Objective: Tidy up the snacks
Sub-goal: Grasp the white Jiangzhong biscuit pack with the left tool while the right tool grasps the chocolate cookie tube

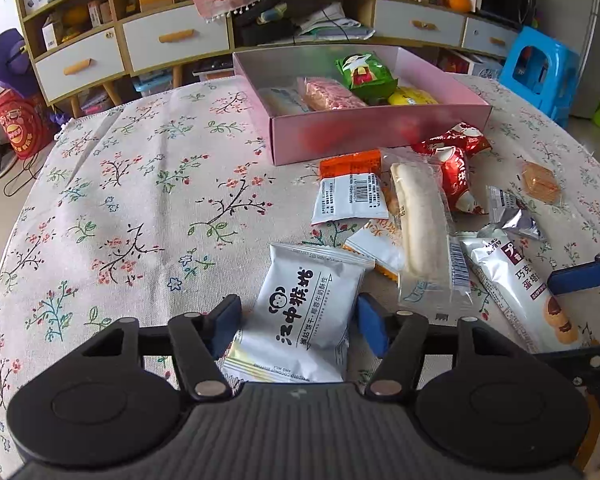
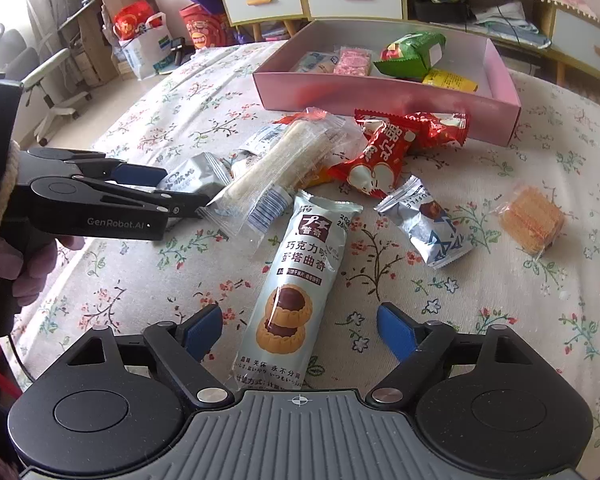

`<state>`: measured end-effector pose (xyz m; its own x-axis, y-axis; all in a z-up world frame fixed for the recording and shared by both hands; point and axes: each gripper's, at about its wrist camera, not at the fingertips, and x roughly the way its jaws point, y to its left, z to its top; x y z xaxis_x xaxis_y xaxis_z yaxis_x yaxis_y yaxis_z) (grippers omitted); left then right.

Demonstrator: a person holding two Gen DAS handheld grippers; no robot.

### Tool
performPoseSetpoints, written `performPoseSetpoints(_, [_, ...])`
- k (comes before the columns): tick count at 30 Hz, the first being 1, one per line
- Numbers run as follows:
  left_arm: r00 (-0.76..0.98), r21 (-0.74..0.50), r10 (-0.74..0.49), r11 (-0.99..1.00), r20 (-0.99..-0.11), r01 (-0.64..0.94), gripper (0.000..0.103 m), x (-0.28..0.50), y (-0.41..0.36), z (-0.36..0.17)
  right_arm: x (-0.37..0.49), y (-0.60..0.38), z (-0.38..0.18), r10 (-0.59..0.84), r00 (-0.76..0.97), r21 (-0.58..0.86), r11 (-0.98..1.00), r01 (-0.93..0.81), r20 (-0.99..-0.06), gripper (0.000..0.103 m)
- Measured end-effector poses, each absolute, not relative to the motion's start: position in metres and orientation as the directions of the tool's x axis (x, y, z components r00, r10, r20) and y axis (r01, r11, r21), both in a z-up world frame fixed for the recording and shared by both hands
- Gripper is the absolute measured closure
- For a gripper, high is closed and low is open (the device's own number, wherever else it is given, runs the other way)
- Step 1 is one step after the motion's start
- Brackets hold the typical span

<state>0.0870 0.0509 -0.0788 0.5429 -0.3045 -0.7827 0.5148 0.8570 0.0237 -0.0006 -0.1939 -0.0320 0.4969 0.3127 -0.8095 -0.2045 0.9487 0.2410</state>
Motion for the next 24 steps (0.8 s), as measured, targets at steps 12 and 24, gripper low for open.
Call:
performPoseSetpoints(12, [0.530,-0.013,-0.263,0.903,-0.806,0.429,0.058,0.092,0.050,-0.073,0.005,-0.200,-0.028,0.332,0.486,0.273,0.943,-0.190,-0.808,0.070])
performPoseSetpoints(24, [0.495,-0.091,-0.272,0.929,-0.825,0.358,0.059,0.095,0.055,-0.067,0.012,-0.219,-0.020,0.398,0.463,0.388,0.914,-0.122,-0.792,0.073])
